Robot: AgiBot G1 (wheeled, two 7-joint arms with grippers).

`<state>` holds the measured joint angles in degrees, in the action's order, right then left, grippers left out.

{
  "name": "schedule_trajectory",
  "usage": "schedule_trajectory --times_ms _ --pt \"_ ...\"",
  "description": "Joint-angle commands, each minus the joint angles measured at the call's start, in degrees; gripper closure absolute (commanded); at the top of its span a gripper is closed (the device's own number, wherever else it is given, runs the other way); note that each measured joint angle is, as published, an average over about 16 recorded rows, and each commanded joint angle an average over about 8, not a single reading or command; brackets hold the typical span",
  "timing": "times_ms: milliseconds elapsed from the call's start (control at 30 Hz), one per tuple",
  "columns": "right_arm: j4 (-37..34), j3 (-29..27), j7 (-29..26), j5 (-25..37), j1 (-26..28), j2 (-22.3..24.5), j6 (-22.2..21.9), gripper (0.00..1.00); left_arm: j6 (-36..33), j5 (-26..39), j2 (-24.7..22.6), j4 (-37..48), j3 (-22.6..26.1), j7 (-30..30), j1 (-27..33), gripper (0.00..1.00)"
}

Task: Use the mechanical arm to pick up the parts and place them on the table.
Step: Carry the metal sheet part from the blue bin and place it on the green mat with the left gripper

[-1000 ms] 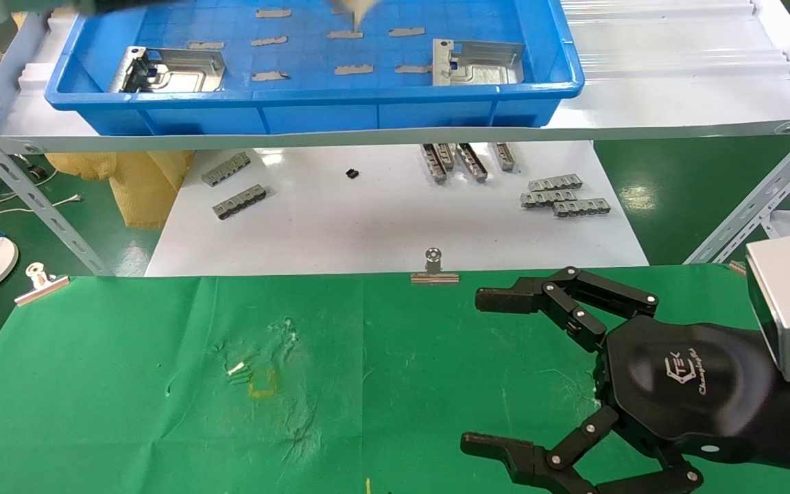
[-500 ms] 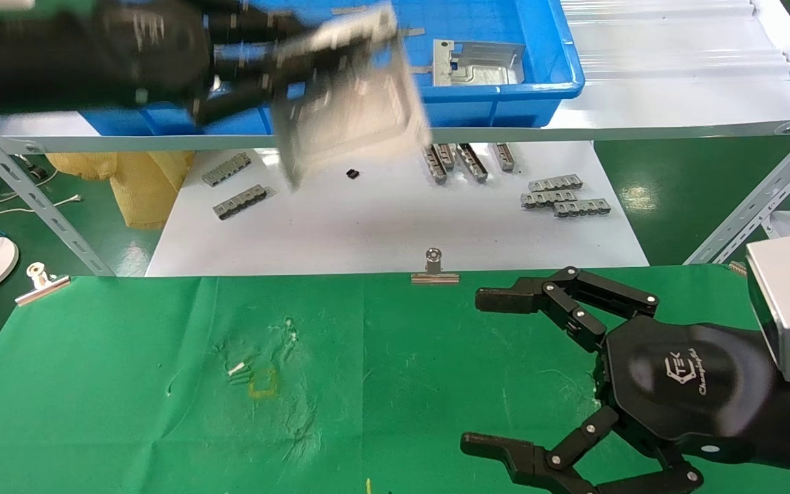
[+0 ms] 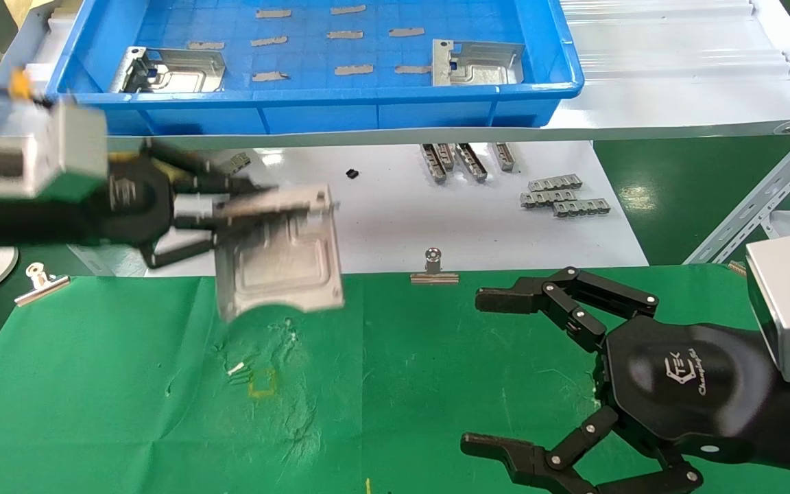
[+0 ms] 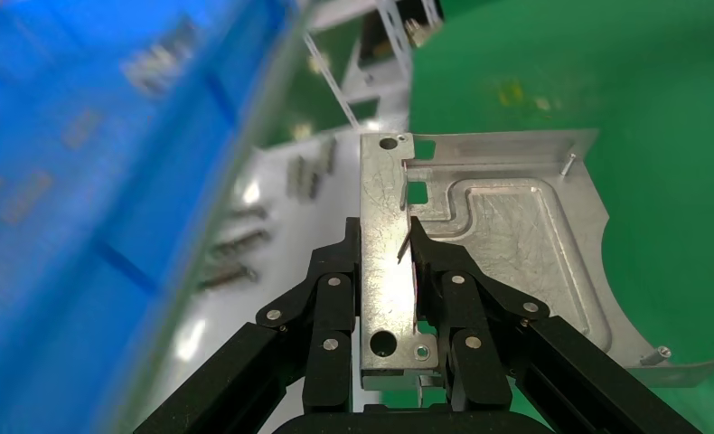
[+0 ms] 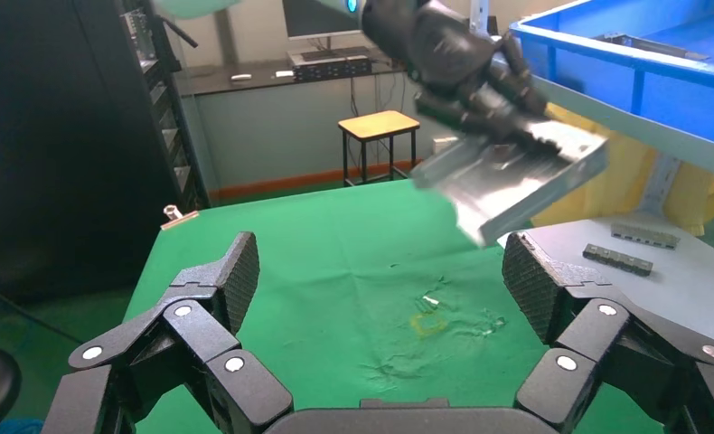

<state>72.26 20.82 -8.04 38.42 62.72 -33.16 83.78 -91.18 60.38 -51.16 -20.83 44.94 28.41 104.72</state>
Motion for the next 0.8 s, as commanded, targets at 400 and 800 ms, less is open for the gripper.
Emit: schedule_trajectory --times_ms 400,800 --pt "0.0 0.0 0.0 0.0 0.0 0.0 0.0 0.0 2.1 5.1 -3.3 9.4 7.0 12.6 -5.2 1.0" --pt "0.0 0.0 0.0 0.0 0.0 0.0 0.0 0.0 7.2 6.8 -6.7 16.6 8.0 18.8 -5.7 0.17"
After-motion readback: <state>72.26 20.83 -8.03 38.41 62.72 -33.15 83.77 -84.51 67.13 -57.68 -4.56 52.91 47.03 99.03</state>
